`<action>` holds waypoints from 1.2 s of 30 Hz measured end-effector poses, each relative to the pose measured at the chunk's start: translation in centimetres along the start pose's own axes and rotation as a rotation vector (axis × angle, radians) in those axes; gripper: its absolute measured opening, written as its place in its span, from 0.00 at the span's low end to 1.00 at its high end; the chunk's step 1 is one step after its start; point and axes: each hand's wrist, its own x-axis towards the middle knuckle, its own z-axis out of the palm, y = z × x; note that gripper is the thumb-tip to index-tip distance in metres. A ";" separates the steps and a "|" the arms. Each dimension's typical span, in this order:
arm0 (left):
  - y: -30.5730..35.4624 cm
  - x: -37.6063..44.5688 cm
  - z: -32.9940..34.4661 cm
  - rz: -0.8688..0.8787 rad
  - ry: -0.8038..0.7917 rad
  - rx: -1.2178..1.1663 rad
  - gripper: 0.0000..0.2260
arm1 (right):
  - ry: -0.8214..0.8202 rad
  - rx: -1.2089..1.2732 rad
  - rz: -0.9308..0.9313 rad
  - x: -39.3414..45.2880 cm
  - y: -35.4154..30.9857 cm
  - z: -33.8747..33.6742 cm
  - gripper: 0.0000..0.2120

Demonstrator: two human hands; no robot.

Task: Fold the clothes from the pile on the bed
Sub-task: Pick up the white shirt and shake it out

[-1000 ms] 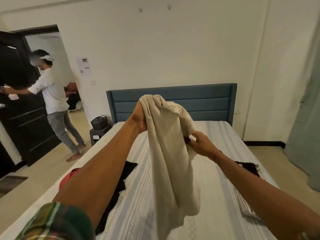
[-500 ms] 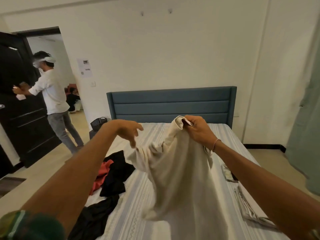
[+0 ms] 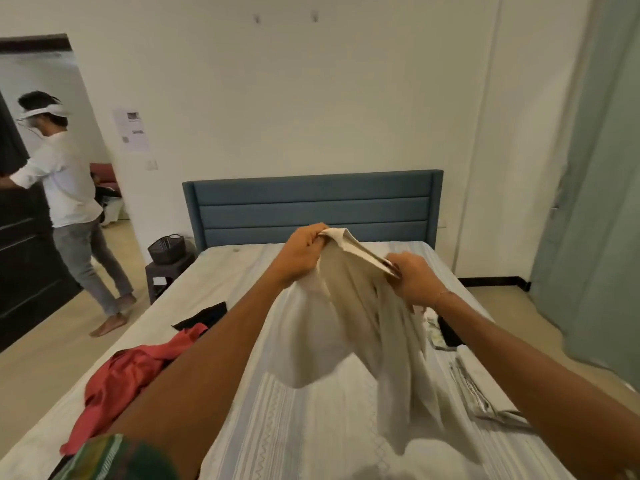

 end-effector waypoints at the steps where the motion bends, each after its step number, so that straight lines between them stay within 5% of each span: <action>1: 0.0 0.2 -0.2 0.032 0.013 -0.007 0.12 | -0.020 -0.008 0.069 -0.7 1.0 1.2 0.06; 7: -1.9 0.7 -2.8 0.095 0.140 0.279 0.12 | 0.127 0.121 0.341 -3.0 4.2 4.3 0.05; 10: -3.6 0.4 -4.4 0.067 0.196 0.384 0.12 | 0.137 0.406 0.305 -2.9 3.3 3.3 0.08; 15: -5.3 -0.4 -7.4 0.004 0.269 0.529 0.15 | 0.077 0.530 0.204 -2.6 0.6 0.6 0.13; 20: -6.1 -1.3 -9.1 0.007 0.239 0.641 0.14 | 0.185 0.231 0.043 -1.2 0.3 -1.7 0.14; 27: -6.2 -3.0 -7.1 -0.202 0.397 0.327 0.11 | 0.461 -0.133 -0.045 -1.9 -1.3 -2.7 0.14; 31: -6.4 -4.7 -5.4 -0.250 0.470 0.259 0.10 | 0.264 -0.191 0.056 -3.7 -1.2 -3.2 0.22; 36: -7.2 -7.2 -6.2 -0.048 0.392 0.650 0.10 | -0.166 0.149 0.182 -6.9 1.0 -4.7 0.16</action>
